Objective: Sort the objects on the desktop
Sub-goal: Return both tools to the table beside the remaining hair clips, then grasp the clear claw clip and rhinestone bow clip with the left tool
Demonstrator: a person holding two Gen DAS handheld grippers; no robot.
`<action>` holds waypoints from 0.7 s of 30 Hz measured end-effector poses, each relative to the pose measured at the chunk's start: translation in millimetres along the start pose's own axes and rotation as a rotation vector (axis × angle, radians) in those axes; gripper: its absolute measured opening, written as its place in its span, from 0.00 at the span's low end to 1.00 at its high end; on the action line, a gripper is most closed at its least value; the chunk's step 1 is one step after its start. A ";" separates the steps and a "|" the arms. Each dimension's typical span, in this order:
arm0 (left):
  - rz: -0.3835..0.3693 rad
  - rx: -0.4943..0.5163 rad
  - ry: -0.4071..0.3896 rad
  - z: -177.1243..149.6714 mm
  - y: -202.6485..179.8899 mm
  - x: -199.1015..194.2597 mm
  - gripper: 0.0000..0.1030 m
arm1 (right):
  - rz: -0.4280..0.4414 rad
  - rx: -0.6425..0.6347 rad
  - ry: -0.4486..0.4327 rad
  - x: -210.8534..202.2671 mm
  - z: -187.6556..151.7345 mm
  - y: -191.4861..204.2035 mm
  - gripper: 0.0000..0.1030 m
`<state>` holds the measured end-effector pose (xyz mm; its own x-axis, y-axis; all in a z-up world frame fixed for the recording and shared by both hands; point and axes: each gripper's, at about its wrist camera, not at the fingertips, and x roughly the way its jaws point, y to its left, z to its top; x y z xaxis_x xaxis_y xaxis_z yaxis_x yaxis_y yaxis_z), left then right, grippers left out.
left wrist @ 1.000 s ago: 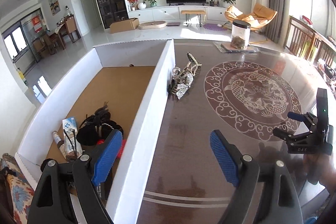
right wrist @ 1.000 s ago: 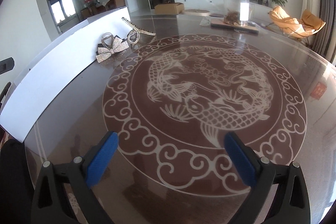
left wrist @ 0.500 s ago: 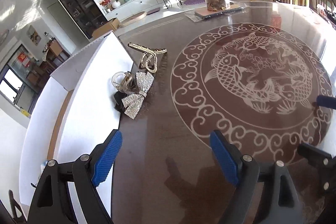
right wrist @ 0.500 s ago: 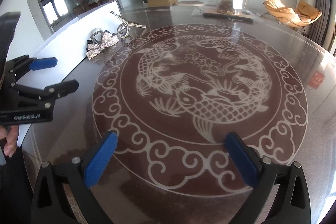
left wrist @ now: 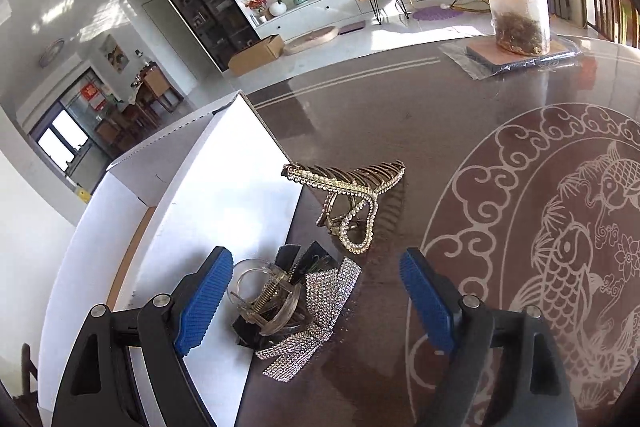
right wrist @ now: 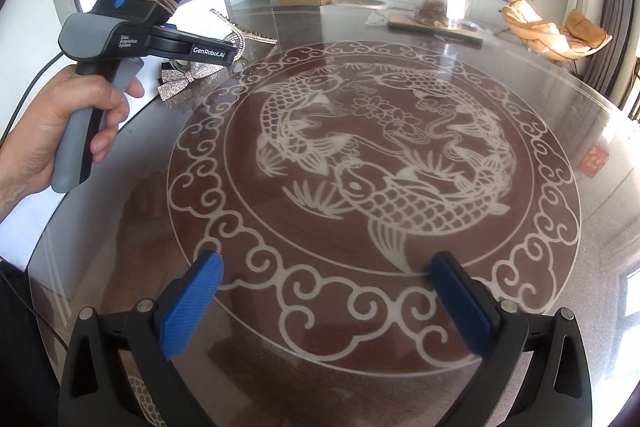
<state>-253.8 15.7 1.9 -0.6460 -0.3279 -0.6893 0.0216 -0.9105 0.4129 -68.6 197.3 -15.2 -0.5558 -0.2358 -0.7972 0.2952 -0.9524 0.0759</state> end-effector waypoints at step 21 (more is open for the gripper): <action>-0.074 0.142 -0.161 -57.6 -22.4 -107.0 0.99 | 0.007 0.006 -0.003 -1.3 0.0 0.5 1.00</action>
<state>-141.2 56.7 32.1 -0.7555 -0.2068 -0.6217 -0.1309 -0.8820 0.4526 -67.7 197.1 -14.2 -0.5563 -0.2431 -0.7946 0.2946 -0.9518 0.0850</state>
